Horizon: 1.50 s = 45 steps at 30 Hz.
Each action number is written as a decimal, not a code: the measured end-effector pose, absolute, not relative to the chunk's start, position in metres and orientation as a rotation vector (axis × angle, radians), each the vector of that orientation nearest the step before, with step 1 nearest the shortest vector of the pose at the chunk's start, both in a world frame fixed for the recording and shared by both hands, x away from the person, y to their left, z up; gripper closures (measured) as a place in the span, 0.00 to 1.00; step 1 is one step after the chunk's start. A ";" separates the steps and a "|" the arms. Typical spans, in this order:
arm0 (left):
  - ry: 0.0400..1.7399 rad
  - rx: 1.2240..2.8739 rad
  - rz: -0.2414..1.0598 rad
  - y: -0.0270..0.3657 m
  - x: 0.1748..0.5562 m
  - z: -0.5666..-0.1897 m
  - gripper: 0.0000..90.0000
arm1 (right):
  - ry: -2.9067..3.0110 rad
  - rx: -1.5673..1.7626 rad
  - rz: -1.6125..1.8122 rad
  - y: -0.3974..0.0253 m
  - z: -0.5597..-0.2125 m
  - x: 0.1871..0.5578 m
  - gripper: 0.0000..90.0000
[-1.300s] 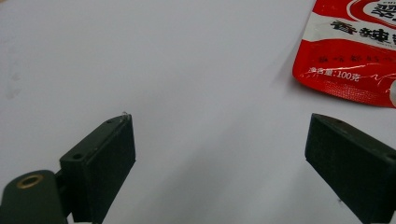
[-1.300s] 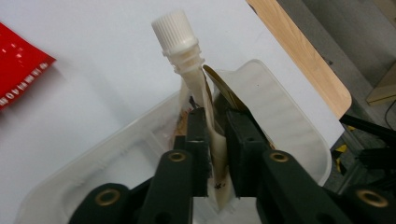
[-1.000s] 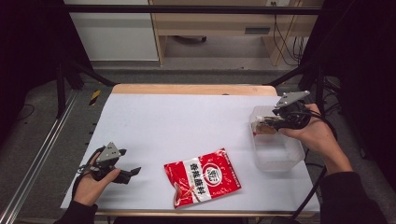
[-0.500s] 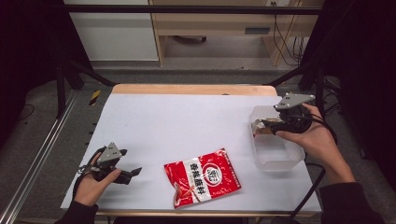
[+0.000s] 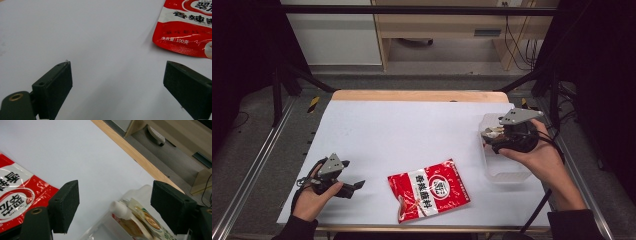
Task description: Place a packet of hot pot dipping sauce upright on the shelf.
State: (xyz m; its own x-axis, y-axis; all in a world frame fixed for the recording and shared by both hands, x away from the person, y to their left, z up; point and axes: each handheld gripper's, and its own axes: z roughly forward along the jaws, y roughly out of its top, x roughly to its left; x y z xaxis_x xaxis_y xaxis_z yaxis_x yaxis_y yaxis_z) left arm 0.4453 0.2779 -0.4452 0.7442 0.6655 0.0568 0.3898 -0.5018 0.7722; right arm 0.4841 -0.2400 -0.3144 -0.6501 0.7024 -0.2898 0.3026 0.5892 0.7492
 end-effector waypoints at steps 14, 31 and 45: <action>0.742 2.171 0.465 0.260 0.441 -0.445 0.09 | 2.251 0.778 0.998 -0.191 -0.340 0.463 0.18; 0.702 2.187 0.522 0.229 0.432 -0.446 0.09 | 2.298 0.842 1.061 -0.140 -0.402 0.434 0.17; 0.651 2.198 0.491 0.205 0.428 -0.449 0.11 | 2.322 0.917 1.076 -0.156 -0.437 0.405 0.14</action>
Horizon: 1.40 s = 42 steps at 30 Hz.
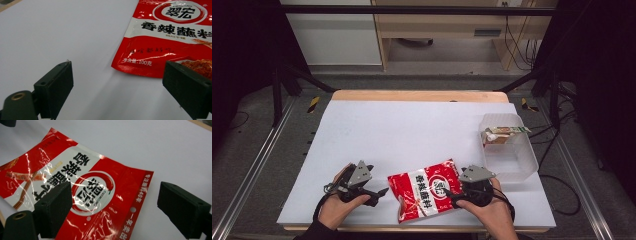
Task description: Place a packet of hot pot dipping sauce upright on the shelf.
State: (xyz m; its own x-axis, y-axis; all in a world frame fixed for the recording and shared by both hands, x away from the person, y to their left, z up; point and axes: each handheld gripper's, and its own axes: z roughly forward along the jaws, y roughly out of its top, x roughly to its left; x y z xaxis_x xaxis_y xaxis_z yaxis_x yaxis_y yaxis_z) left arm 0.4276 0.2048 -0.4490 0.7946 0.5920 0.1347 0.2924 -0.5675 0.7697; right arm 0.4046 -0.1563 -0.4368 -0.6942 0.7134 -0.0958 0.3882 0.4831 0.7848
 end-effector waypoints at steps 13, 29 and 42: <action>0.633 2.218 0.469 0.199 0.427 -0.451 0.11 | 2.436 0.947 1.039 -0.181 -0.455 0.394 0.11; 0.626 2.213 0.467 0.199 0.426 -0.449 0.11 | 2.548 1.010 1.001 -0.182 -0.467 0.395 0.13; 0.619 2.208 0.461 0.200 0.426 -0.449 0.11 | 2.617 1.003 0.986 -0.175 -0.471 0.398 0.16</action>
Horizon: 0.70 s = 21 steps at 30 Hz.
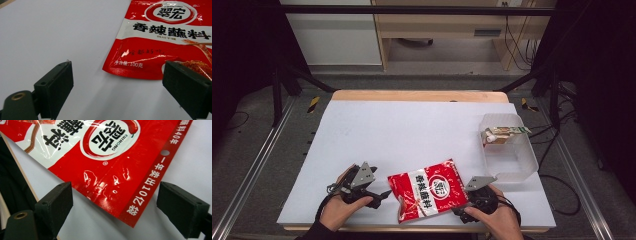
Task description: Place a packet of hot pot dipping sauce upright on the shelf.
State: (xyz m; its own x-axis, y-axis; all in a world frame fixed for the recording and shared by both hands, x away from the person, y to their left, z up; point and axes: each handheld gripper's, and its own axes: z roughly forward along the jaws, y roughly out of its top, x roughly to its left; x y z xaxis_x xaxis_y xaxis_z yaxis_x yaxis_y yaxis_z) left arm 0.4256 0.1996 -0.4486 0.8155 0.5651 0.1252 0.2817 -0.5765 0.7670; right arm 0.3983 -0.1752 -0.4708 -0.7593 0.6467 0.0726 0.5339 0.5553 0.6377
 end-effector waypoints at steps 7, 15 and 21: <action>0.621 2.208 0.462 0.200 0.427 -0.449 0.11 | 2.601 0.985 1.062 -0.173 -0.467 0.397 0.17; 0.625 2.211 0.468 0.202 0.427 -0.448 0.11 | 2.536 0.973 1.163 -0.168 -0.461 0.395 0.27; 0.636 2.210 0.472 0.202 0.429 -0.449 0.11 | 2.491 0.968 1.132 -0.169 -0.459 0.395 0.45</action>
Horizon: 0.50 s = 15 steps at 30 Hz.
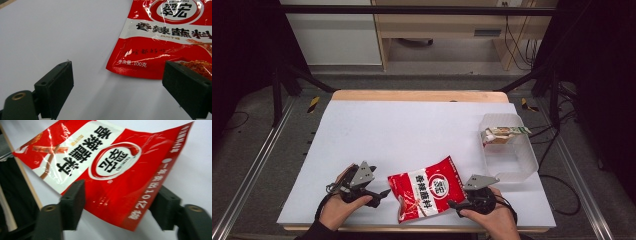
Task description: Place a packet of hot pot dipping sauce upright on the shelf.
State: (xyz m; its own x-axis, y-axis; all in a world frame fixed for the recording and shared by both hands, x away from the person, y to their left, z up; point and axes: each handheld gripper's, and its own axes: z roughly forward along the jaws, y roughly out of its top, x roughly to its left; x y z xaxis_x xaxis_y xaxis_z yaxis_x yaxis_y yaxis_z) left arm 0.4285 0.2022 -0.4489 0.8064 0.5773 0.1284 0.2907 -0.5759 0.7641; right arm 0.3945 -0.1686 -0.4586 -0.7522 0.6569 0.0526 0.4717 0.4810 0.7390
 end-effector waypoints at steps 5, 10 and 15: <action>0.646 2.205 0.476 0.203 0.428 -0.448 0.11 | 2.460 0.951 1.150 -0.169 -0.455 0.393 0.61; 0.648 2.208 0.475 0.203 0.429 -0.449 0.12 | 2.437 0.927 1.157 -0.168 -0.451 0.392 0.80; 0.654 2.207 0.475 0.205 0.430 -0.449 0.12 | 2.393 0.904 1.147 -0.161 -0.443 0.394 0.91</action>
State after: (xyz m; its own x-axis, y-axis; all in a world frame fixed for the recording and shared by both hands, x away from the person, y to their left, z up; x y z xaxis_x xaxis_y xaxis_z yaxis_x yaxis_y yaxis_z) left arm 0.4303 0.2052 -0.4490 0.7986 0.5887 0.1252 0.3015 -0.5714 0.7633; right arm 0.3939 -0.1611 -0.4432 -0.7412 0.6708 -0.0265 0.3994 0.4723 0.7858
